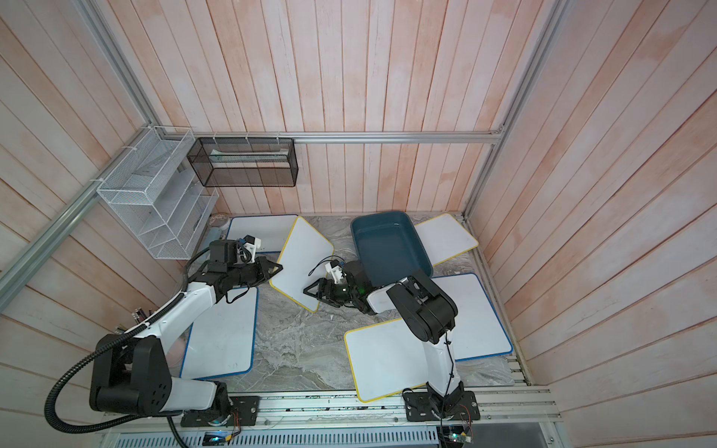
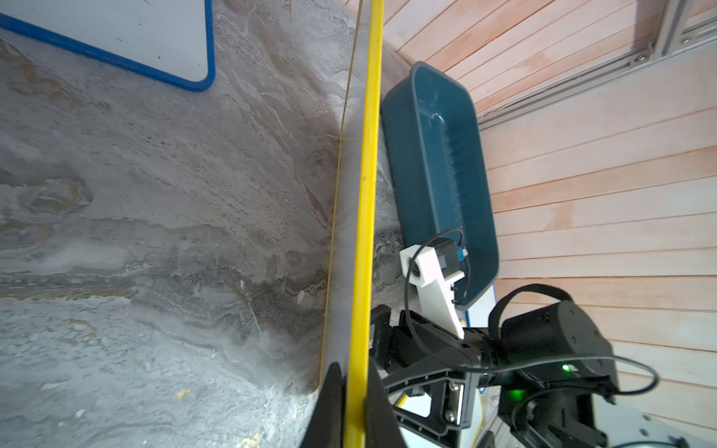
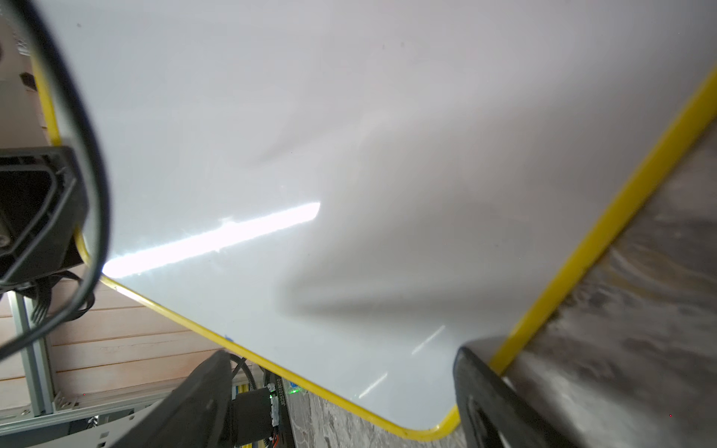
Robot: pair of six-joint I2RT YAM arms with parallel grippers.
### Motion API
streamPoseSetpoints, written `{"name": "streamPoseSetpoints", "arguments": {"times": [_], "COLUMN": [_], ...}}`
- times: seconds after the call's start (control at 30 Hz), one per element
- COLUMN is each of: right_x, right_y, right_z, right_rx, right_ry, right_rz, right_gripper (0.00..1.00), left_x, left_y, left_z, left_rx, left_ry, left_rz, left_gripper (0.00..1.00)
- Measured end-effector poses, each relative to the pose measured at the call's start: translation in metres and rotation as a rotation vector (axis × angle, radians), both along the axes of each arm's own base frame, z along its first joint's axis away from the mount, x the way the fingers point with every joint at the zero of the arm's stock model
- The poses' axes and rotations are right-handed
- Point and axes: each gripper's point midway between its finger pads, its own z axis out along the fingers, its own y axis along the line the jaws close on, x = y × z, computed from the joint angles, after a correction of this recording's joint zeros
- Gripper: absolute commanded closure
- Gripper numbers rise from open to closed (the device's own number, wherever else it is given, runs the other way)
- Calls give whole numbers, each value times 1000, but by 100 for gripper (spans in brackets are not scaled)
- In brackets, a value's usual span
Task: Put the whiteboard into the storage box
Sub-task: Pick up the whiteboard at the center of the board.
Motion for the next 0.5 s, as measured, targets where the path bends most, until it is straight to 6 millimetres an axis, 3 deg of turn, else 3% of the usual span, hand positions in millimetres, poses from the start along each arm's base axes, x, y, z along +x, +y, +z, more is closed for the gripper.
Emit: {"name": "streamPoseSetpoints", "arguments": {"times": [0.13,0.33,0.5], "right_x": [9,15,22], "right_y": [-2,-7,-16], "right_z": [-5,-5,-13], "right_rx": [-59,-111,-183], "right_ry": [-21,-42,-39], "right_rz": [-19,-52,-92], "right_gripper": [9,9,9], "left_x": [-2,-20,-24], "left_y": [7,25,21], "left_z": [-3,-23,-19], "left_rx": [5,-140,-228], "left_ry": [11,118,159], "left_rz": [-11,18,17], "left_gripper": [100,100,100]}}
